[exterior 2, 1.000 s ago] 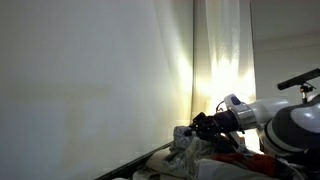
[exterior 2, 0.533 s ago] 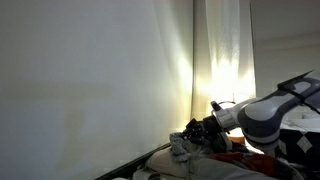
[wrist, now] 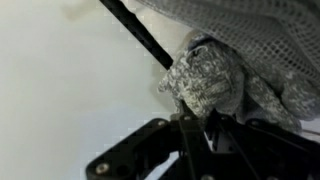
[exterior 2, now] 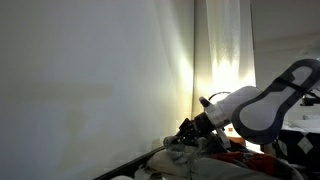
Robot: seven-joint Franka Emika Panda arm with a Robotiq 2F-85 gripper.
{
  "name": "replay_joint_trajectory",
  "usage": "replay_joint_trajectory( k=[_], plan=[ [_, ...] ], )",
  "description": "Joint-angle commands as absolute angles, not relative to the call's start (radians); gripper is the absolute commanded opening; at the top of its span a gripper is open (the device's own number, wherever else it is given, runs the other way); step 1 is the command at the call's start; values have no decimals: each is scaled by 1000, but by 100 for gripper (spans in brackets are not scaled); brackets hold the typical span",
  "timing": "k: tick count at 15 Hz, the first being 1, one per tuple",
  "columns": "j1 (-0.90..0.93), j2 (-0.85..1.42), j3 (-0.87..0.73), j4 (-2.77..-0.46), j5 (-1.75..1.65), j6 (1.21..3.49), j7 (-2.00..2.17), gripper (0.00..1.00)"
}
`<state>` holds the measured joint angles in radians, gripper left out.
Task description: Put the socks on the grey bag
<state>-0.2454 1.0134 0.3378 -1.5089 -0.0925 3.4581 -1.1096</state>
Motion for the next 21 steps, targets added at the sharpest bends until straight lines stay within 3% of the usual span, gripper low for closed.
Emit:
replay_joint_trajectory(
  k=[1,18,19,21],
  plan=[
    [-238,1007,332,-1518,-92,3458,-1103,15],
    [-244,1002,329,-1528,-92,3458,-1100,15],
    [-244,1002,329,-1528,-92,3458,-1100,4],
    [-218,982,286,-1539,-66,3442,-1101,4]
  ],
)
